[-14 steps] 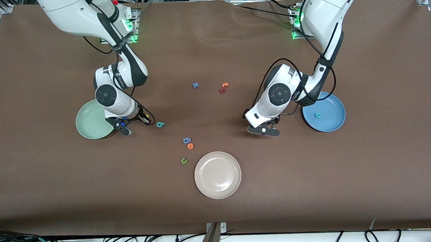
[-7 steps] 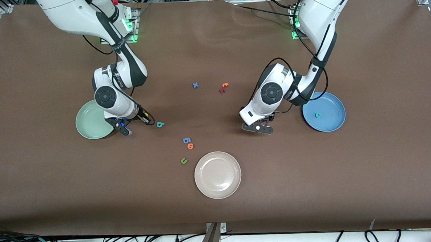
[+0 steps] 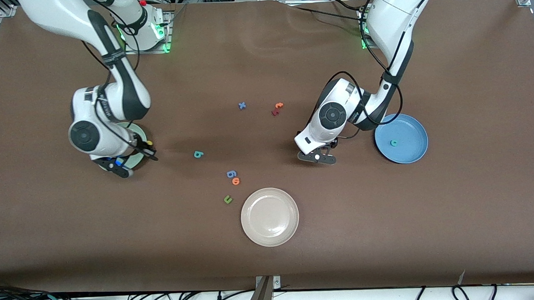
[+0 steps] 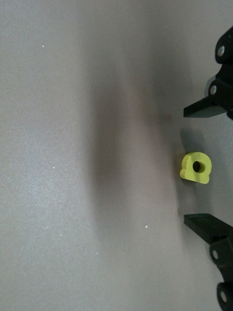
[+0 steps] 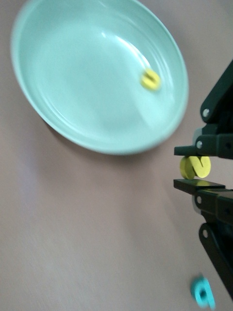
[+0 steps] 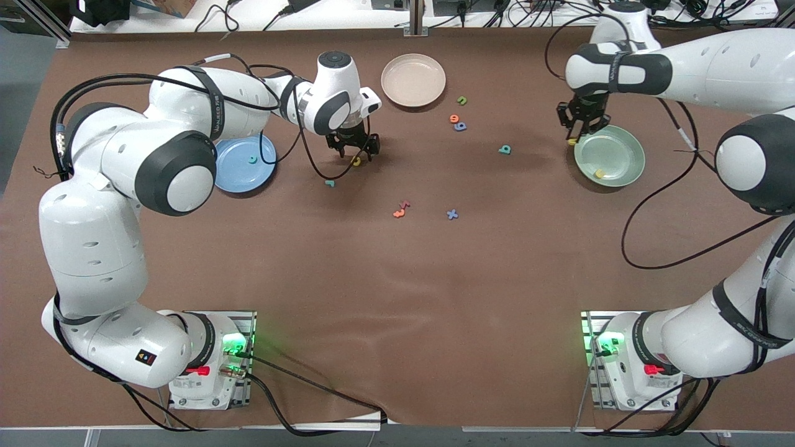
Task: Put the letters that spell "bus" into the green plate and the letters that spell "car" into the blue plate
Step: 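Drop the 2 in the green plate while the left gripper carries b to blue plate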
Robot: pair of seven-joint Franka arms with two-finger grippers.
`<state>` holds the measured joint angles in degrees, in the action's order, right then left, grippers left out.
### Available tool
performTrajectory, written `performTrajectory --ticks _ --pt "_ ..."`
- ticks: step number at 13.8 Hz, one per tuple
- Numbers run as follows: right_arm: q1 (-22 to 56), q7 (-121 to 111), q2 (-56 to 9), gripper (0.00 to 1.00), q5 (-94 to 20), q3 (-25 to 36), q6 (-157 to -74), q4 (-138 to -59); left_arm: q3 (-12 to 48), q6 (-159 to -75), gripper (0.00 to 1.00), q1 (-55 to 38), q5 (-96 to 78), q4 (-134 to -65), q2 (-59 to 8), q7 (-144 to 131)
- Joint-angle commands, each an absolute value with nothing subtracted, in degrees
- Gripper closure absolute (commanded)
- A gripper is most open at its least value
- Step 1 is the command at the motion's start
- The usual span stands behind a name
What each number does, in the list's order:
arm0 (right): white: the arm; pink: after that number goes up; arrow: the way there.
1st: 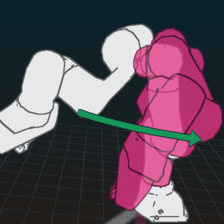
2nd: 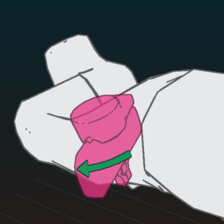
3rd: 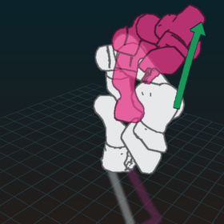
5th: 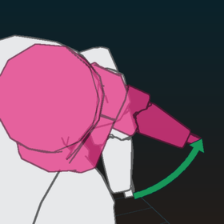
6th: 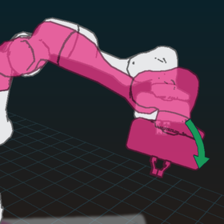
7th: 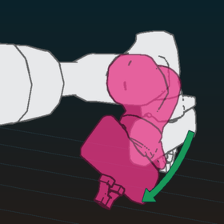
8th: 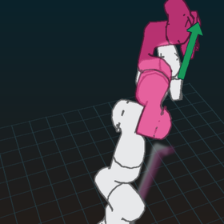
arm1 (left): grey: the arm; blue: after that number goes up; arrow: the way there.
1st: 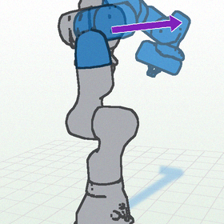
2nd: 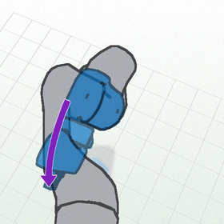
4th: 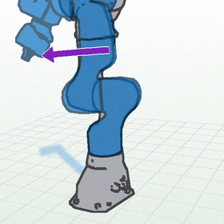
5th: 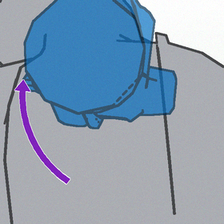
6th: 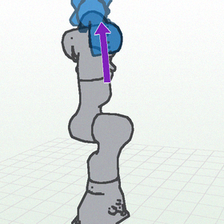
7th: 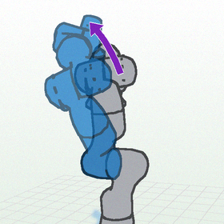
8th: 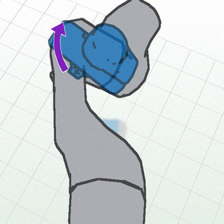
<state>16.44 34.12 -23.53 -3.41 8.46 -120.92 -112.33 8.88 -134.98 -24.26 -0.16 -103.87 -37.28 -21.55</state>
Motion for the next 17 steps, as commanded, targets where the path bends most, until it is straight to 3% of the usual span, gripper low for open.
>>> performTrajectory --ticks 1,9,12,13,14,15,17 --pt "16.26 25.87 -24.17 0.98 -4.22 11.33 -120.06 -112.50 8.35 -134.38 0.27 -24.87 1.32 -104.24 -37.09 -23.38" --pt "5.72 3.44 -28.83 0.96 -4.13 12.04 -120.15 -113.38 8.35 -134.38 0.60 -25.05 1.32 -105.73 -36.39 -24.87" --pt "5.45 3.08 -29.35 0.87 -4.13 11.95 -120.15 -114.17 8.35 -134.38 0.76 -25.49 1.32 -105.82 -36.39 -26.10" --pt "5.45 3.16 -29.53 0.44 -4.13 12.04 -120.32 -114.17 8.35 -134.38 0.79 -25.58 1.32 -105.82 -36.39 -26.54" --pt "5.45 3.51 -29.62 0.09 -4.22 11.95 -120.50 -114.08 8.35 -134.30 0.85 -25.66 1.32 -105.82 -36.39 -26.80" --pt "5.54 4.12 -29.45 0.01 -4.13 11.95 -120.32 -114.00 8.35 -134.30 0.87 -25.66 1.32 -105.82 -36.39 -26.81" --pt "5.71 5.35 -28.83 0.01 -4.22 11.78 -119.88 -113.73 8.26 -133.16 0.88 -25.40 1.32 -105.30 -36.12 -26.72"
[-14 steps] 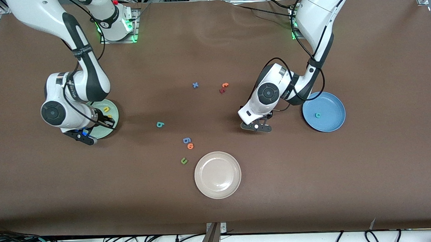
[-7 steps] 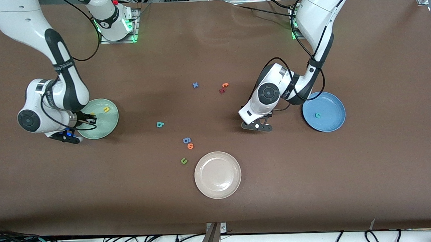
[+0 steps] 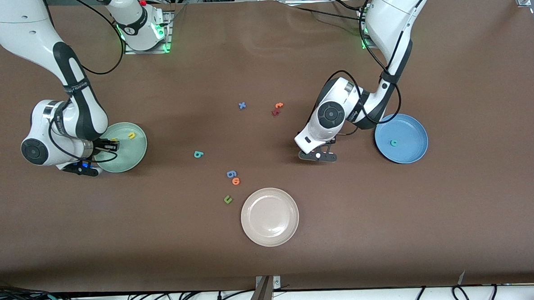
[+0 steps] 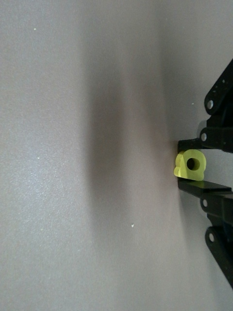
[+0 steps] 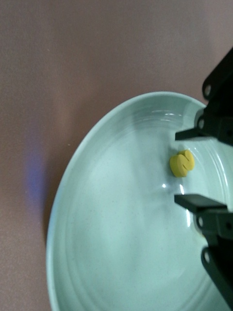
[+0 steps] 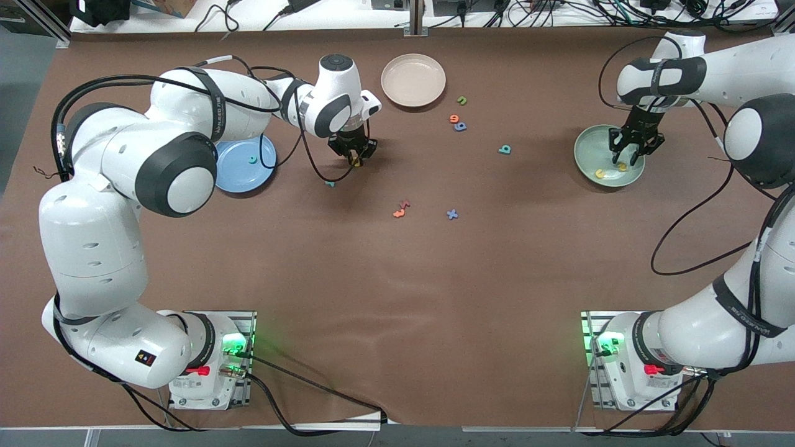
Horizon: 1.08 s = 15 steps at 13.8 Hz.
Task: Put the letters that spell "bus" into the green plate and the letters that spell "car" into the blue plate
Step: 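Drop the 2 in the green plate while the left gripper carries b to blue plate, then release the b in the blue plate while the right gripper grasps cyan b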
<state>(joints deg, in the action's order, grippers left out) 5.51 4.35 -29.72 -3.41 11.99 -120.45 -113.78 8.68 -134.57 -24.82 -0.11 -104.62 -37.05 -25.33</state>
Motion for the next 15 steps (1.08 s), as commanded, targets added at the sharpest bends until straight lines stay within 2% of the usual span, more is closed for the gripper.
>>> performTrajectory --ticks 1,3,9,15 --pt "6.15 7.10 -28.05 0.01 -4.22 11.43 -118.84 -113.56 8.17 -130.54 0.89 -24.97 1.32 -104.42 -35.86 -26.46" --pt "8.51 14.20 -25.76 0.01 -4.22 9.42 -118.56 -113.47 7.73 -123.08 0.92 -23.04 1.32 -102.05 -34.29 -24.89" --pt "9.05 38.20 -24.61 0.01 -4.13 -3.77 -122.15 -110.39 7.82 -115.85 0.92 -13.82 1.32 -103.79 -29.19 -11.10" --pt "17.21 54.38 -29.79 0.01 -4.13 -4.22 -134.36 -110.13 7.82 -115.75 0.92 -5.63 2.90 -113.10 -20.23 0.34"
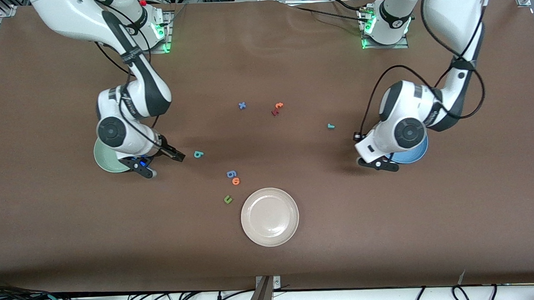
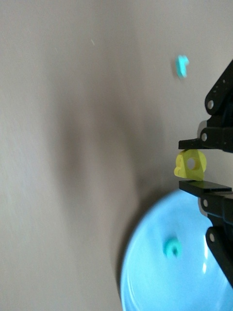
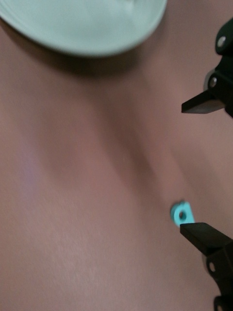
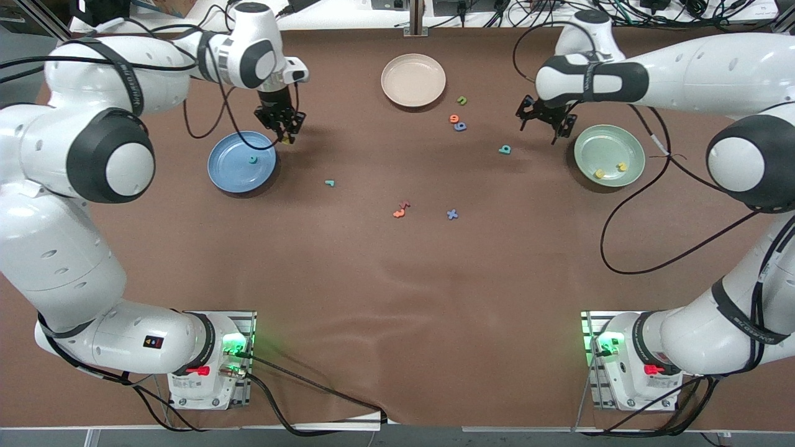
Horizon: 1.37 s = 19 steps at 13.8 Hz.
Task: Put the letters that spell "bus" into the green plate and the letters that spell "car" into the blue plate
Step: 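Release the b in the blue plate while the right gripper grasps cyan b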
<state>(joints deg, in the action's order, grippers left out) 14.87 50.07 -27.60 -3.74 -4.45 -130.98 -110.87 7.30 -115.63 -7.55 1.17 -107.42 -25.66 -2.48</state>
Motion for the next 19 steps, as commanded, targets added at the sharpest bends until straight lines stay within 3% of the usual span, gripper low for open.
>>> performTrajectory --ticks 1,5,6,11,16,17,18,19 --pt "18.53 55.27 -30.40 0.01 -4.13 -4.22 -136.30 -110.21 7.91 -116.19 0.92 -4.49 3.86 -114.68 -19.08 0.87" --pt "20.92 54.58 -33.66 0.02 -3.96 -4.22 -142.46 -110.74 8.08 -125.57 0.92 -1.76 4.83 -123.37 -15.21 1.05" --pt "20.92 54.41 -33.84 0.06 -3.43 -4.22 -142.56 -110.74 8.09 -127.94 0.92 -1.67 4.83 -125.40 -14.51 1.14" --pt "20.83 53.00 -34.10 0.12 -3.43 -4.13 -142.47 -110.83 8.00 -132.70 0.92 0.70 4.92 -127.70 -14.76 4.30" --pt "20.65 52.82 -34.10 0.35 -3.43 -4.13 -142.47 -111.27 7.82 -135.18 0.88 1.84 4.92 -127.88 -16.43 4.39" --pt "20.65 52.82 -34.10 0.39 -3.43 -4.13 -142.47 -111.36 7.91 -135.18 0.71 2.98 4.92 -127.62 -16.52 4.48" --pt "20.65 52.82 -34.10 0.46 -3.43 -4.13 -142.38 -111.36 7.91 -135.00 0.01 3.42 4.92 -127.18 -16.61 5.18" --pt "20.65 52.82 -34.10 0.49 -3.43 -4.13 -142.38 -111.36 8.00 -134.39 0.00 3.34 4.92 -127.18 -16.44 4.92"
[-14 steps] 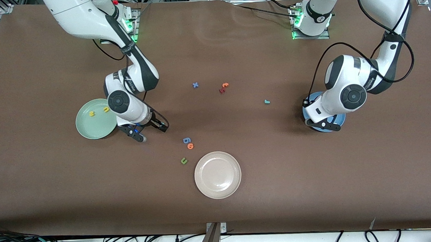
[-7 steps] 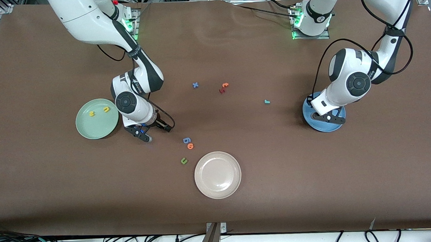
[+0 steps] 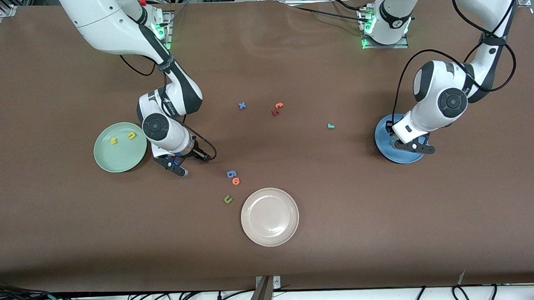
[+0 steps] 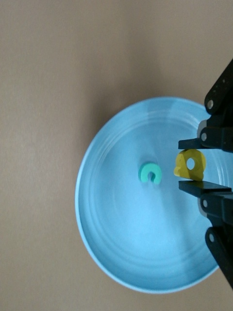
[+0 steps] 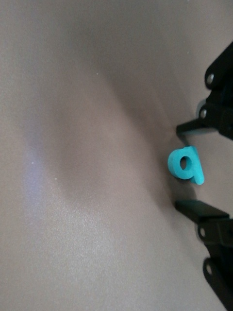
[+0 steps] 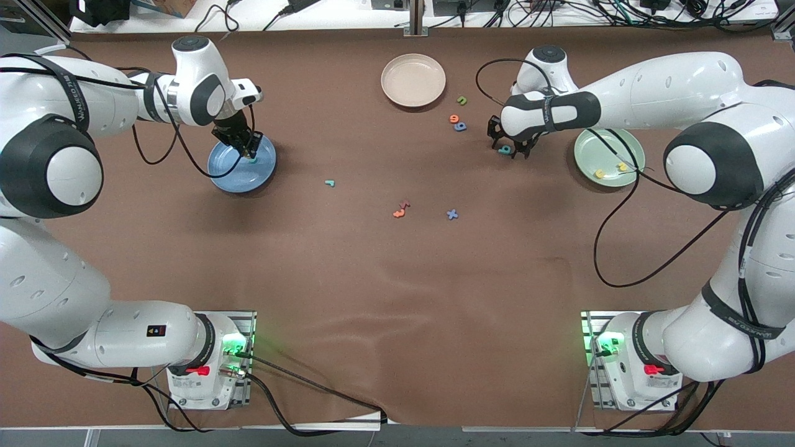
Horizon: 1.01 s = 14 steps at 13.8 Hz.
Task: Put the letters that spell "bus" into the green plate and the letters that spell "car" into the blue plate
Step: 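Release the b in the blue plate while the right gripper grasps cyan b, then drop the cyan b in the green plate while the left gripper grasps cyan r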
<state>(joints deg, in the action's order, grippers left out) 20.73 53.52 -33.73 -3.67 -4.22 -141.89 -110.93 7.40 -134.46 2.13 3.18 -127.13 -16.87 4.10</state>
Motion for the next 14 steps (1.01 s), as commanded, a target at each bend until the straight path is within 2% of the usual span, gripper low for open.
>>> performTrajectory --ticks 1,3,7,9,11,14 --pt "20.65 52.74 -34.10 0.57 -3.43 -4.13 -142.30 -111.36 8.09 -134.30 0.00 3.34 4.92 -127.09 -16.26 4.75" --pt "20.65 52.73 -34.10 0.71 -3.43 -4.13 -142.21 -111.36 8.26 -133.77 0.00 3.25 4.92 -126.65 -16.17 4.75" --pt "20.65 52.91 -34.01 0.84 -3.51 -4.13 -142.03 -111.36 11.77 -133.77 0.00 0.53 3.96 -124.28 -17.14 -1.82" --pt "20.57 52.82 -33.84 0.87 -3.43 -4.04 -142.03 -111.27 13.88 -133.94 0.00 -1.75 3.87 -123.67 -17.84 -5.00" --pt "20.57 53.08 -33.75 1.00 -3.52 -3.96 -141.33 -111.36 15.02 -134.47 0.00 -4.12 3.61 -123.66 -18.19 -8.85" --pt "20.57 53.52 -33.75 1.00 -3.52 -3.96 -141.06 -111.36 15.47 -136.14 0.00 -8.34 0.53 -122.44 -21.35 -13.18"
